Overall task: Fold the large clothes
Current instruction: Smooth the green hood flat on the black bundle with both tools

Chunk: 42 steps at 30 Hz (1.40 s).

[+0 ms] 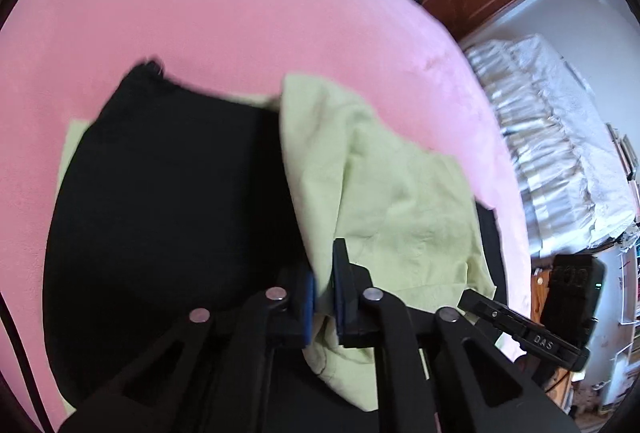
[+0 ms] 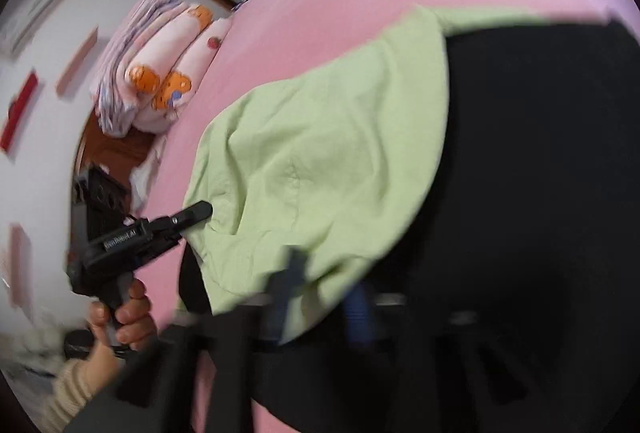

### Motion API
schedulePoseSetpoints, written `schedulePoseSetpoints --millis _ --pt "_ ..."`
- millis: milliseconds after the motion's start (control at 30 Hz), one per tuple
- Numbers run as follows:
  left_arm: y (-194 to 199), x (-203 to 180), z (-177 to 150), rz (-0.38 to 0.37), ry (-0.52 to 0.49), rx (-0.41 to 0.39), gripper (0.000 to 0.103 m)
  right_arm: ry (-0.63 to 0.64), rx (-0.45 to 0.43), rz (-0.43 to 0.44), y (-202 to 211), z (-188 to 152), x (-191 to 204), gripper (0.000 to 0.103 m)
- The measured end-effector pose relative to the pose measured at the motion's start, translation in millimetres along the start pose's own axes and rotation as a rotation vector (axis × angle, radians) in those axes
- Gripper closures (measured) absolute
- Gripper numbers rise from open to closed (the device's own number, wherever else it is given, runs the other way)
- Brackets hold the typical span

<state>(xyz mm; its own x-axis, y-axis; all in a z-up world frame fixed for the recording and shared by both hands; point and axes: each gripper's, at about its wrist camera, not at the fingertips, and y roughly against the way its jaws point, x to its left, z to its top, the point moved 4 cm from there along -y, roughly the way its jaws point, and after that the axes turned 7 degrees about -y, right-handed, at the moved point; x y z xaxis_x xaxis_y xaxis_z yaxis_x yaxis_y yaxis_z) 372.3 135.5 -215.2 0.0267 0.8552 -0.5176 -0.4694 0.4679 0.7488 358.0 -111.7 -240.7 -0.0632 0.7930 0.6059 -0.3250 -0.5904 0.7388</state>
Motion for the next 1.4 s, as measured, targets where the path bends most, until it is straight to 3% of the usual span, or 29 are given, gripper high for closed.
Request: schedulePoseSetpoints --millis 167,233,333,467,533,600,700,800,900,967,1033,1133,1167,1200,1267,1400 --pt "29 -45 -24 -0.017 -0.094 -0.086 0.1 0.088 -0.138 0.029 57 8 16 0.099" --pt "24 -50 -46 0.034 -0.146 -0.073 0.1 0.068 -0.149 0.003 68 2 -2 0.099" --pt "-8 -45 -81 0.115 -0.218 0.025 0.099 0.033 -0.078 -0.092 52 -19 -41 0.099" --pt "-27 -45 -102 0.214 -0.299 0.054 0.093 0.045 0.018 -0.207 25 -47 -63 0.093" --pt "-20 -48 -98 0.246 -0.302 0.055 0.069 0.039 0.001 -0.223 33 -48 -57 0.087" --pt "-7 -52 -93 0.272 -0.308 0.028 0.052 0.064 -0.07 -0.242 50 -45 -43 0.073" --pt "23 -66 -83 0.303 -0.318 -0.071 0.044 0.137 -0.197 -0.295 70 -44 -23 0.064" --pt "45 -72 -69 0.286 -0.306 -0.166 0.03 0.241 -0.298 -0.327 72 -42 6 0.061" --pt "29 -77 -53 0.241 -0.262 -0.164 0.031 0.298 -0.29 -0.293 50 -40 28 0.061" --pt "16 -80 -51 0.197 -0.243 -0.15 0.043 0.31 -0.275 -0.273 26 -34 43 0.061" --pt "-9 -82 -46 0.166 -0.223 -0.107 0.071 0.299 -0.26 -0.28 3 -26 46 0.062" --pt "-54 -66 -47 0.208 -0.192 -0.003 0.074 0.219 -0.173 -0.312 -27 -17 19 0.064" --pt "-63 -57 -50 0.222 -0.197 0.014 0.079 0.199 -0.155 -0.328 -31 -17 9 0.068" --pt "-67 -52 -52 0.229 -0.205 0.021 0.086 0.184 -0.145 -0.35 -32 -17 -7 0.087" --pt "-66 -43 -53 0.204 -0.202 0.012 0.09 0.156 -0.156 -0.35 -21 -17 -26 0.103" --pt "-55 -35 -55 0.17 -0.151 -0.001 0.092 0.07 -0.223 -0.365 21 -23 -54 0.103"
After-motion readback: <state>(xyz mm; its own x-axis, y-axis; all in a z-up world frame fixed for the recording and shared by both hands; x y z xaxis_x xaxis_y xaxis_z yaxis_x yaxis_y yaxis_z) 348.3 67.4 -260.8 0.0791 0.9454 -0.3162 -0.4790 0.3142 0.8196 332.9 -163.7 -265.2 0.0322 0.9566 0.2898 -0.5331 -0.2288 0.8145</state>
